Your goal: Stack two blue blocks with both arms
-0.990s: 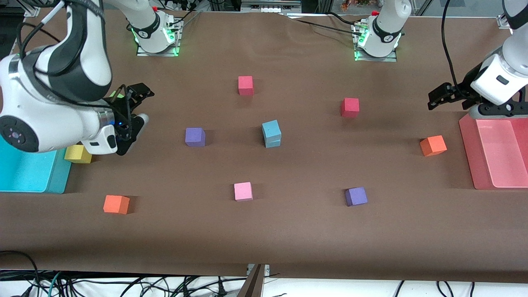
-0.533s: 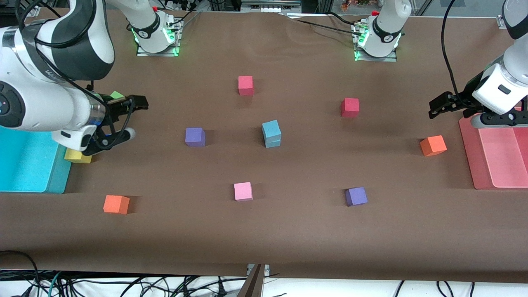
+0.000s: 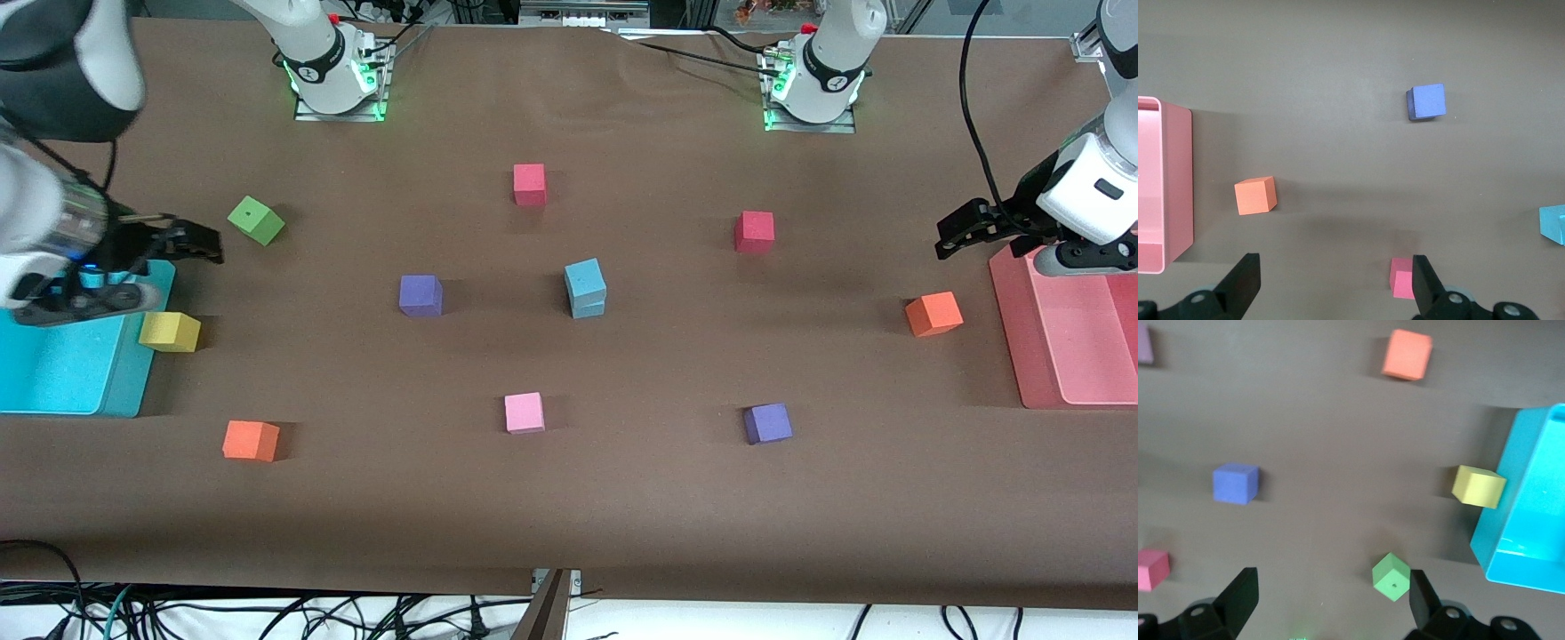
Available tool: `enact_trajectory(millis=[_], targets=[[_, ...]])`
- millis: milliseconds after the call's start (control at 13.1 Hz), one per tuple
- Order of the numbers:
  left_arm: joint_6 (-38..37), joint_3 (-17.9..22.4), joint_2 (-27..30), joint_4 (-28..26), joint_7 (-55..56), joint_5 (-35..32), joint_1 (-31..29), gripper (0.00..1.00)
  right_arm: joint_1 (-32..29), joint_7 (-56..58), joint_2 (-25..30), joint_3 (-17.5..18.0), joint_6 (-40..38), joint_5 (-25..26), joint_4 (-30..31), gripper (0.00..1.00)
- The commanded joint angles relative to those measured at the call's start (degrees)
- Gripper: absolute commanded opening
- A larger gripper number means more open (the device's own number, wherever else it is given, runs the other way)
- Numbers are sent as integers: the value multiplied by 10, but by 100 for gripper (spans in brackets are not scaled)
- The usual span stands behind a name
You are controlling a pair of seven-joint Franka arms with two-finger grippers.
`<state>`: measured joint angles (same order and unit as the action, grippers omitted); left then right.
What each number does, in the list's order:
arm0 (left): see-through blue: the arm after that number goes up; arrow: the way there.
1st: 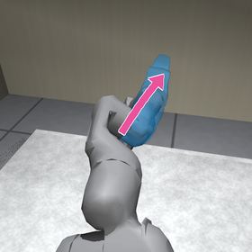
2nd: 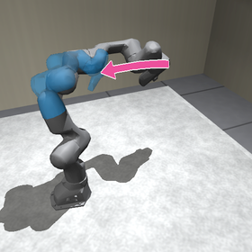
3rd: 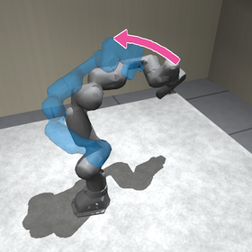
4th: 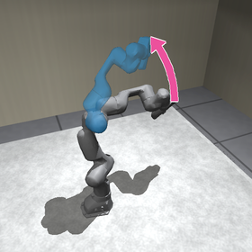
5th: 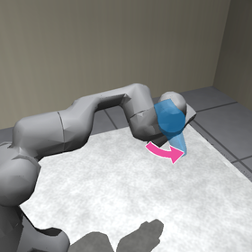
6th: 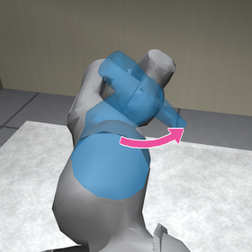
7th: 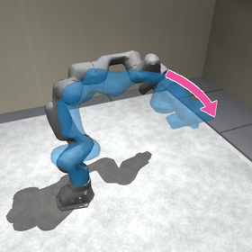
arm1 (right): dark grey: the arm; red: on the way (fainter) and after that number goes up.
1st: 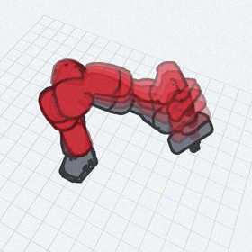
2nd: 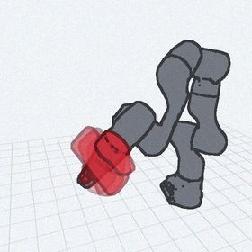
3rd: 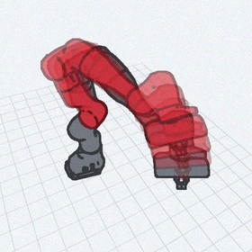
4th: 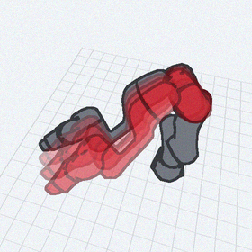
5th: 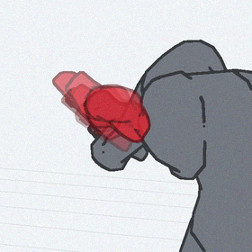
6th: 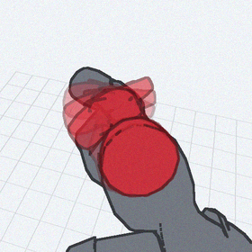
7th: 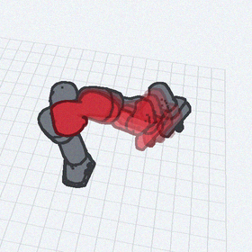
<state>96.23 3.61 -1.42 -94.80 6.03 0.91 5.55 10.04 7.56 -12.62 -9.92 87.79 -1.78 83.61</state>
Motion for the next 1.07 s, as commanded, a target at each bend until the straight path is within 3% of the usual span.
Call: enact_trajectory(millis=[0, 533, 762, 990], targets=[[-3, -2, -8, 14, -9, 13, -6, 100, -46, -18, 47, 27, 48, 8, 84, 100], [-2, -2, -14, 16, -9, 12, -5, 100, -105, -109, 121, 82, 25, 26, 107, 100], [-2, -3, -14, 16, -9, 12, -5, 100, -135, -109, 141, 139, -3, 28, 102, 100], [-2, -3, -14, 15, -9, 12, -5, 100, -146, -114, 147, 141, -17, 24, 102, 100]])
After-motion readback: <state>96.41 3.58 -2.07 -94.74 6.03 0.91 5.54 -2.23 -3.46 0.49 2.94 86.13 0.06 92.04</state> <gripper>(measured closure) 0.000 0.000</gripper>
